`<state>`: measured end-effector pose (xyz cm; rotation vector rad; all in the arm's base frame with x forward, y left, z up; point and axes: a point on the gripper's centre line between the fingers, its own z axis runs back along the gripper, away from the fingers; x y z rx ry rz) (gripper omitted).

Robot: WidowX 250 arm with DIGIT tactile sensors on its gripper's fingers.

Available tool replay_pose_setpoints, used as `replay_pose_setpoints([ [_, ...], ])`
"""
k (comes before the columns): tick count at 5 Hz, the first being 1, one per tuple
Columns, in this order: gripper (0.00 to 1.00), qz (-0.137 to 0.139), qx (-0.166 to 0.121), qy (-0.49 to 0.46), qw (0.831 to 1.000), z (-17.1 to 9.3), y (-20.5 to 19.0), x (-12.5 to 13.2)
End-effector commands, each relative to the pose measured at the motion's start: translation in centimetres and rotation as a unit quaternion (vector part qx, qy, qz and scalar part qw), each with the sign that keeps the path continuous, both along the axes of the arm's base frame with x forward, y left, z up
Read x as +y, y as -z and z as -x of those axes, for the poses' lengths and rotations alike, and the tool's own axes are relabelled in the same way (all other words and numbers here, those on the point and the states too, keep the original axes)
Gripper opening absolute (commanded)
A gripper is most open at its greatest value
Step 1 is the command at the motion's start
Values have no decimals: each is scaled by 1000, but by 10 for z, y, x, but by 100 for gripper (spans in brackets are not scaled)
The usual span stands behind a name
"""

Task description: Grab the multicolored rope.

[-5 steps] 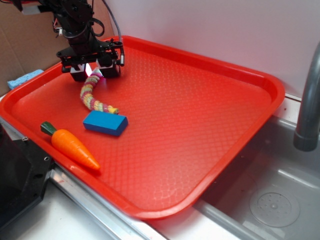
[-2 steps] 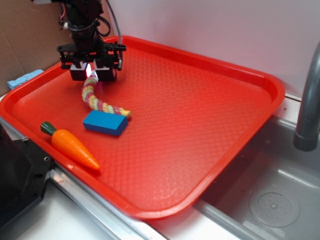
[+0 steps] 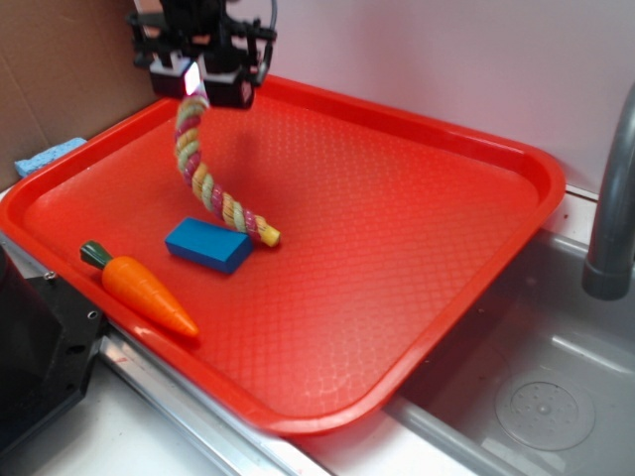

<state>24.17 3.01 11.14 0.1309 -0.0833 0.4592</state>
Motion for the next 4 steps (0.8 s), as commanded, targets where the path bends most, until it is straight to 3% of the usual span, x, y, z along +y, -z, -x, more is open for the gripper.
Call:
replay_pose_setpoints([
  [1,0,50,-18,75,996,7,-82,-39],
  [3,0,47,-28,93,994,13,-92,-46],
  [4,0,70,3,75,995,8,-91,-30],
])
